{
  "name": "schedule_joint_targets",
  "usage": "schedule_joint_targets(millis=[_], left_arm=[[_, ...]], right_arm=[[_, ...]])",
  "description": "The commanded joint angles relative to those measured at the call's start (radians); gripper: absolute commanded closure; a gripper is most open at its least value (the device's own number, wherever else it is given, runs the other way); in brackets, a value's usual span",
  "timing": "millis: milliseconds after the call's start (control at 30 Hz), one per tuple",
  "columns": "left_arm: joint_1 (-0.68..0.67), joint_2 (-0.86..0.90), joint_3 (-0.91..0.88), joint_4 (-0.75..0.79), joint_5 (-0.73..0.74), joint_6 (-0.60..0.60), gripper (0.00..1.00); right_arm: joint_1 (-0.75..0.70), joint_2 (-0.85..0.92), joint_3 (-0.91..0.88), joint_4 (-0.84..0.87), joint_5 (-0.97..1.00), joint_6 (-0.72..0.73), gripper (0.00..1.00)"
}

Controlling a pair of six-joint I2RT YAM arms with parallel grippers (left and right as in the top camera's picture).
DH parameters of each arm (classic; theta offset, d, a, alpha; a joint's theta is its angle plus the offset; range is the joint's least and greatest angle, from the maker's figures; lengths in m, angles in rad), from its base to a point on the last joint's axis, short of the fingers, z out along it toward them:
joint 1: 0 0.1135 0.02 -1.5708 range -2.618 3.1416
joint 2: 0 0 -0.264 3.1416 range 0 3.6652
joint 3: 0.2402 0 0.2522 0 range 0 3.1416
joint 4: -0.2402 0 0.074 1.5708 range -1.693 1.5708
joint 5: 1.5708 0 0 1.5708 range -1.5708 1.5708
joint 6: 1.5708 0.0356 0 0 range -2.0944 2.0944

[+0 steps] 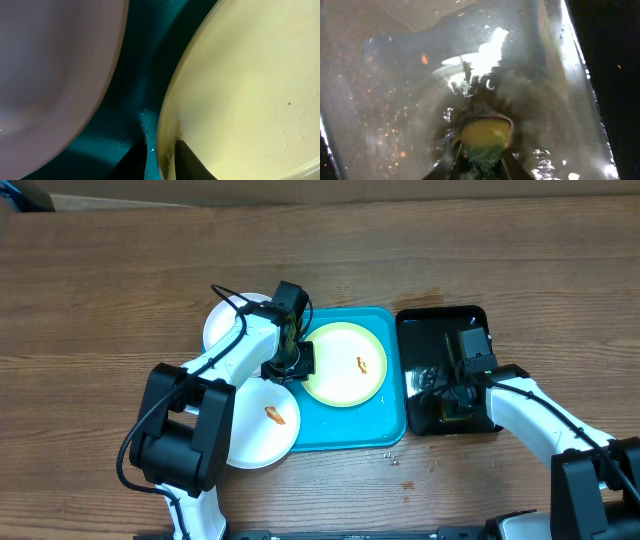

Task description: Clean dirty plates on tray and stack at the side

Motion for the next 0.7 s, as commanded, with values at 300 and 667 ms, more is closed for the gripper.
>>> schedule_joint_targets(millis=[300,667], left_arm=[[-0.006,0.011,-0.003,-0.012,-0.013,-0.003,0.77],[-0.007,0.011,-0.003,-0.014,-0.012,-0.003,0.75]], right_arm=[[-0.073,0.001,0.150,-0.257,-0.082,-0.006,0.00],[-0.072,0.002,0.001,-0.299,-0.193,0.002,0.05]])
